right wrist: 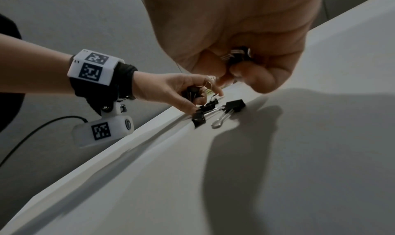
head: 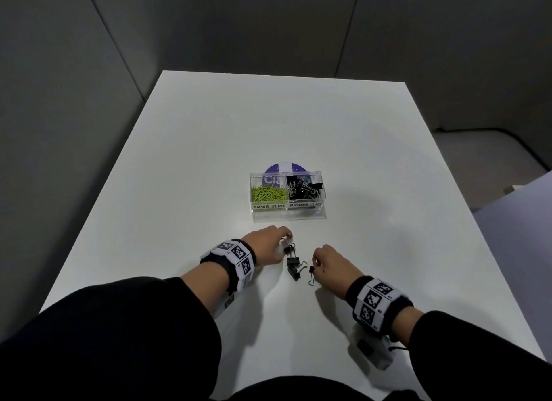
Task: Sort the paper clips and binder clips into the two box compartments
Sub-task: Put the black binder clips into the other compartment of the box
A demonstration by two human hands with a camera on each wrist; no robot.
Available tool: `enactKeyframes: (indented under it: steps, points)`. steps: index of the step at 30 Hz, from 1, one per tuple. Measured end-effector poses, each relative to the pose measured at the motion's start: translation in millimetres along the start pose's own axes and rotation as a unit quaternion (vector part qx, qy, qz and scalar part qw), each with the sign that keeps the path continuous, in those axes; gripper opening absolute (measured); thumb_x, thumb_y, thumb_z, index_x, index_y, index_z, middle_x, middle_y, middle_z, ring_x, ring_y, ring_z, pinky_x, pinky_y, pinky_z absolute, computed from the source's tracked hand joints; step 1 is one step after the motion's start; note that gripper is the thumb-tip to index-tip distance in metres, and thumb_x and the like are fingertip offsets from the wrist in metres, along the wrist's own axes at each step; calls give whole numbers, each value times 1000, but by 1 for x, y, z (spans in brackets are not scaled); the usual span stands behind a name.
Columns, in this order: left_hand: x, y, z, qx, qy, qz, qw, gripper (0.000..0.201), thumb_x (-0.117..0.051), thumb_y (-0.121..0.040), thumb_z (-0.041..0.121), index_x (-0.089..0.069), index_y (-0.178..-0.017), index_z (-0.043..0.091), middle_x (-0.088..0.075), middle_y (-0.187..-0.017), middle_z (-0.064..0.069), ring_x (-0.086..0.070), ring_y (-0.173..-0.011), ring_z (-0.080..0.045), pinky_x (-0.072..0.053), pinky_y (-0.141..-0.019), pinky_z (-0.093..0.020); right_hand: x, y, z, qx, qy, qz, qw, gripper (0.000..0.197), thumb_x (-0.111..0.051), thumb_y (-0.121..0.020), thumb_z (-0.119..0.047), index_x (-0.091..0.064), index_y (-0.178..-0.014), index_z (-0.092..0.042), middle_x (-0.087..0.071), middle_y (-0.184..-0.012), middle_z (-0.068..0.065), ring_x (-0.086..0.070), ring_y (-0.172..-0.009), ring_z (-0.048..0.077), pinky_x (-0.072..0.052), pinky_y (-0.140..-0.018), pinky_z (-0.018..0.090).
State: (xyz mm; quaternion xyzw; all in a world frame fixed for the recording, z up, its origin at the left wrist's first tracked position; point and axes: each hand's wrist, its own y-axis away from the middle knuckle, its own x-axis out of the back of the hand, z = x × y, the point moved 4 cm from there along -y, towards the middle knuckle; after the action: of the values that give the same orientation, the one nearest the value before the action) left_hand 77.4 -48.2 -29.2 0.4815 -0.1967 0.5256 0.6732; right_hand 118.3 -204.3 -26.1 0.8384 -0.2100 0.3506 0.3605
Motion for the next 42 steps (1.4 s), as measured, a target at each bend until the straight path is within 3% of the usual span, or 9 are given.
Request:
enactKeyframes:
  steps: [6,13,16,22,26,29,33,37,42]
  points:
    - [3,-8,7,-15,-130,-24,991,39,-58,-87,36,-49,-121,17,-52,-120,-9,-55,-107,-30,-43,-87,-36,-7,-1,14,-74,35,-7,997,35,-57,-84,-41,-36,-90,-15,-47,-87,1,-46,-78,21,-35,-68,30]
    - [4,-9,8,-30,-197,-14,980,37,-54,-87,38,-52,-106,7,-53,-113,-11,-58,-94,-31,-44,-76,-35,-9,-10,7,-45,34,-18,998,15,-50,-91,-20,-39,-88,-10,-47,-96,12,-43,-79,20,-33,-69,29]
    - [2,-4,13,-61,-229,27,971,28,-44,-89,29,-52,-100,5,-56,-106,-13,-58,-84,-32,-39,-66,-34,-15,-7,5,-12,63,-12,998,17,-42,-94,-13,-47,-104,-1,-46,-111,17,-40,-76,20,-35,-71,34]
    - [-3,-4,6,-45,-224,-14,973,30,-38,-92,9,-42,-120,3,-54,-116,-18,-58,-96,-33,-37,-68,-35,-19,-2,4,19,38,38,998,18,-41,-85,0,-48,-101,0,-48,-108,16,-43,-78,23,-39,-74,37]
    - [8,-5,4,8,-133,16,991,26,-36,-94,13,-47,-118,9,-57,-118,-14,-57,-100,-32,-44,-81,-36,-19,-4,3,24,140,-15,990,17,-39,-89,-8,-47,-104,-3,-48,-110,14,-51,-94,30,-32,-70,33]
    - [19,-5,6,11,-83,54,995,26,-39,-94,14,-48,-118,13,-61,-113,-10,-58,-99,-29,-44,-81,-33,-13,-7,1,45,143,-19,988,19,-38,-92,-9,-48,-105,0,-47,-111,17,-52,-83,30,-34,-67,35]
    - [15,-6,11,-7,-48,7,999,24,-42,-96,22,-48,-116,10,-61,-109,-15,-57,-97,-32,-43,-79,-35,-9,-2,-7,100,110,-23,989,21,-44,-89,-4,-49,-109,-5,-44,-113,13,-49,-78,26,-37,-68,33]
    - [8,-6,16,-39,-87,-33,995,33,-47,-94,37,-51,-111,9,-62,-108,-14,-58,-98,-30,-38,-74,-31,-7,5,-15,137,132,-49,981,38,-41,-91,-6,-43,-128,-11,-44,-115,13,-52,-94,31,-42,-79,36]
    - [7,-4,22,-92,-209,-72,971,44,-47,-94,31,-36,-137,30,-57,-118,-8,-56,-108,-27,-44,-85,-34,-14,6,-24,178,221,-89,955,45,-30,-96,-19,-33,-139,-9,-44,-130,16,-50,-112,35,-43,-88,43]
